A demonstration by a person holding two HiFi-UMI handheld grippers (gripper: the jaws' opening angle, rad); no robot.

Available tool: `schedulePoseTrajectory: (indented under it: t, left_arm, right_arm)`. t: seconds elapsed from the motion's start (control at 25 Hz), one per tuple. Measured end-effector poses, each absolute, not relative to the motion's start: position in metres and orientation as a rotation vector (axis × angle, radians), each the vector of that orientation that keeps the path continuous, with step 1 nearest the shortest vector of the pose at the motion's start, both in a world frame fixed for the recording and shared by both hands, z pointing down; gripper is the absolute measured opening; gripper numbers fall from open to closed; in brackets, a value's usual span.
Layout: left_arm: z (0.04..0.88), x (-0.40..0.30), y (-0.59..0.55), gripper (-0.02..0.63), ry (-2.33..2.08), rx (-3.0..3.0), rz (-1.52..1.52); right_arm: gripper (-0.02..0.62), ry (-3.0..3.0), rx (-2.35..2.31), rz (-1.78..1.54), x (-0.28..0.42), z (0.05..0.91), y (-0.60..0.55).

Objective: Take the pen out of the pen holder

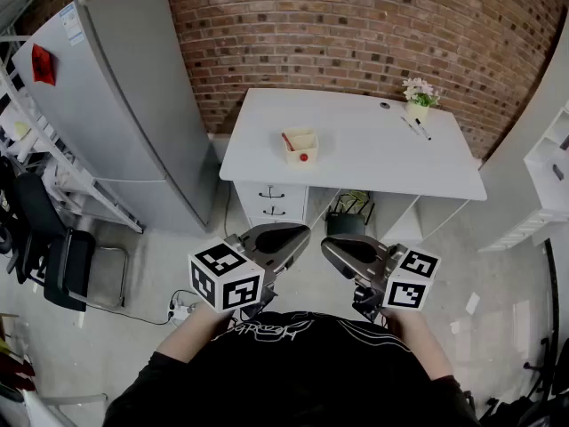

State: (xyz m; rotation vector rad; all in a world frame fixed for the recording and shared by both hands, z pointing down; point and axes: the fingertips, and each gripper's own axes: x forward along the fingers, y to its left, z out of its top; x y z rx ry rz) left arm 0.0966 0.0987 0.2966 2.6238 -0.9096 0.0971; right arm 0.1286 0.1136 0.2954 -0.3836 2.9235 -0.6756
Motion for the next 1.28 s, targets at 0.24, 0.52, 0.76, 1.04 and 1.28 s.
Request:
schedulePoseTrajectory:
  t: [0.24,0.52,0.76,1.04,1.28]
  left_arm:
    - [0.297,0.099,0.099,0.003,-0.930,2.621,0.096]
    - [0.300,0.089,0.095,0.003,-0.963,2.585,0.088]
    - [0.312,0.068,0.080,0.003,-0.969,2.538,0.070]
    - [0.322,0.047,0.035,0.004,-0.941,2.499,0.076]
    - [0.332,0.029,-0.009,0.003,-0.909,2.460,0.098]
  right_arm:
    - [0.003,2.919,-0.398,-0.691,0.134,0.298,0.110]
    - [0.003,2.954,-0.376,-0.698,0.120,0.304,0.105]
    - [0.003,2.976,-0.375,-0.727,0.100,0.316,0.089]
    - [0.003,2.953,-0.402,-0.805,0.080,0.323,0.044]
    - [0.003,2.927,-0.442,-0.880,0.062,0.334,0.003]
